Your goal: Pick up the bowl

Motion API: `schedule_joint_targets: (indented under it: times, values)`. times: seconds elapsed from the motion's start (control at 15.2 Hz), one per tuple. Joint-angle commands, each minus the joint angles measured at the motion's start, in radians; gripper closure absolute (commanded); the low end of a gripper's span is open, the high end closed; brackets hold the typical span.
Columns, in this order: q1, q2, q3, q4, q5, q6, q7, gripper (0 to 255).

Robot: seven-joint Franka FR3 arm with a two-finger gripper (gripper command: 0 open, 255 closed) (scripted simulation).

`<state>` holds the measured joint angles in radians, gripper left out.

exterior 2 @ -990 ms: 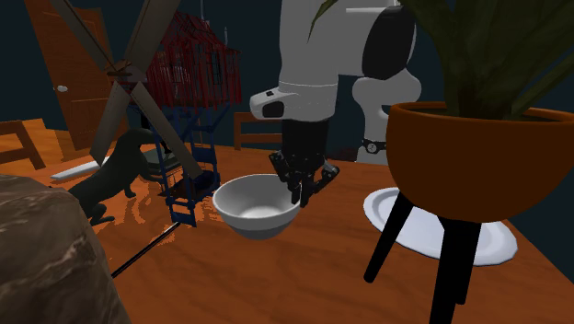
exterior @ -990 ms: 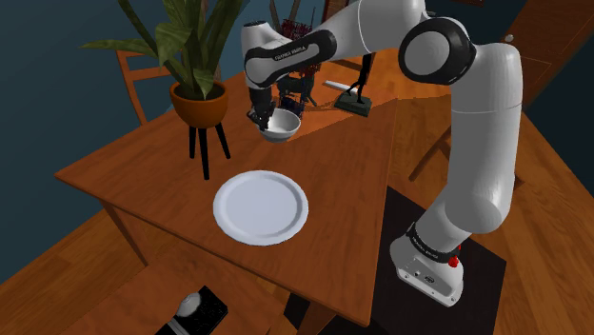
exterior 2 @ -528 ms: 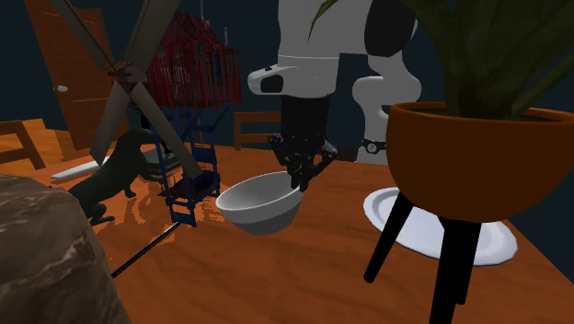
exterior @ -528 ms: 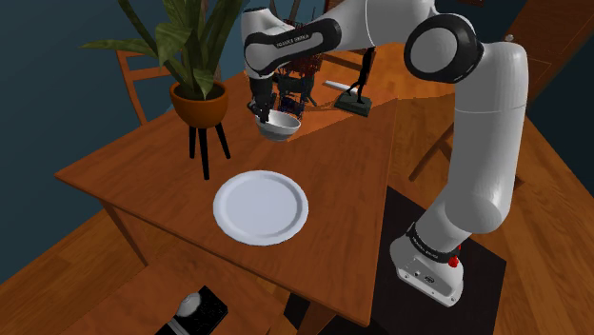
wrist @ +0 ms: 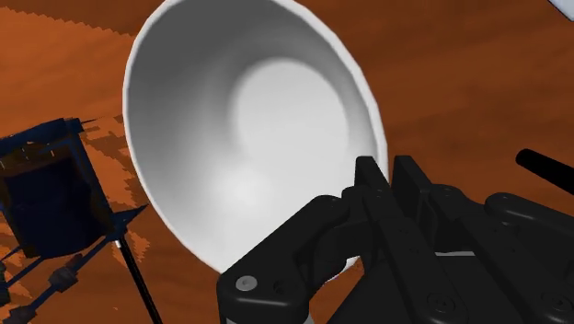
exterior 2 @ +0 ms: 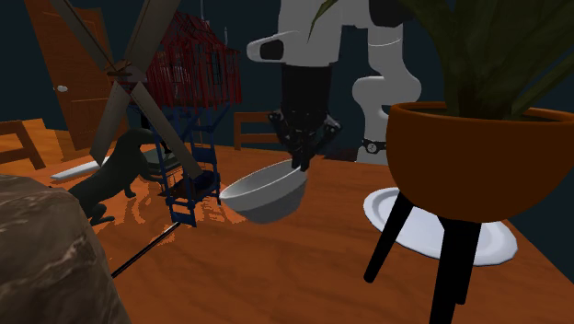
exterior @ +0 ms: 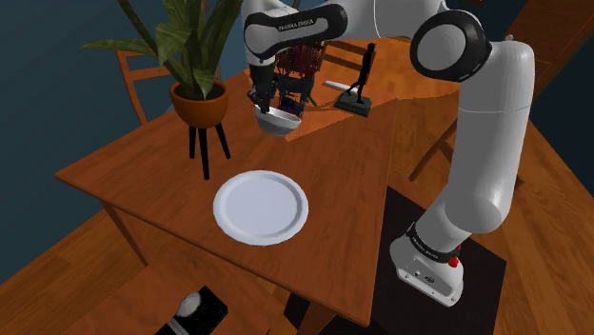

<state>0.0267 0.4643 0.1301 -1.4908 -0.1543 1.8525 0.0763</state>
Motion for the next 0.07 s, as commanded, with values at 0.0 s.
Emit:
schedule_joint_targets:
  times: [0.0]
  values:
    - [-0.001,-0.002,0.0,0.004,0.0,-0.006,-0.001,255]
